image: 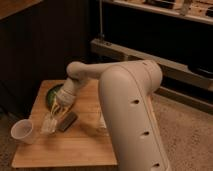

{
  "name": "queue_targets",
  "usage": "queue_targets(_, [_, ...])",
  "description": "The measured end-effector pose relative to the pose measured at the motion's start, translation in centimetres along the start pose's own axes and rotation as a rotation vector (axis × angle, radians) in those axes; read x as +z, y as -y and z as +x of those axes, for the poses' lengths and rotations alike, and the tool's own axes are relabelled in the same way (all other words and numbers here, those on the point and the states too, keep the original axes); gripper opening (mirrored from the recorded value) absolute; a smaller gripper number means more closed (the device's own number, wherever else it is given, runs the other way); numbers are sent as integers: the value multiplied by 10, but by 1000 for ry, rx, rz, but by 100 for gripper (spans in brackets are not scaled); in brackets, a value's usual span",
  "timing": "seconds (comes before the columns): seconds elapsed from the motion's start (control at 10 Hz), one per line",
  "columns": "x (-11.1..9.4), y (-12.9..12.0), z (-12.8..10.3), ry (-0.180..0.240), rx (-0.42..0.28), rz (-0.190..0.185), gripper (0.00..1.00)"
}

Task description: Place the white sponge in the ceramic cup

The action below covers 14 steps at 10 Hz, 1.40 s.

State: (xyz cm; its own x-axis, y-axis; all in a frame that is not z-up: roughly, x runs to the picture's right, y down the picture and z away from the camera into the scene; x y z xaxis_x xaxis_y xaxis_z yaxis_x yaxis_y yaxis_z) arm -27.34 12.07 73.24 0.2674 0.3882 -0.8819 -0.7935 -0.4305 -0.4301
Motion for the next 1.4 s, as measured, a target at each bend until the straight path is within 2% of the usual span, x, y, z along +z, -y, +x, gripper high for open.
queue_targets(0.4, [-6,-27,-5,-6,-58,-5,0])
queue_targets(0.6, [-8,-33,-5,-17,-72,-25,0])
queue_targets(0.9, [8,-44,-1,-72,-100,-56,0])
queue_targets(1.2, [35,-62,14,-138,-151,-75,0])
queue_targets(1.4, [42,-68,16,-159,-176,-86,0])
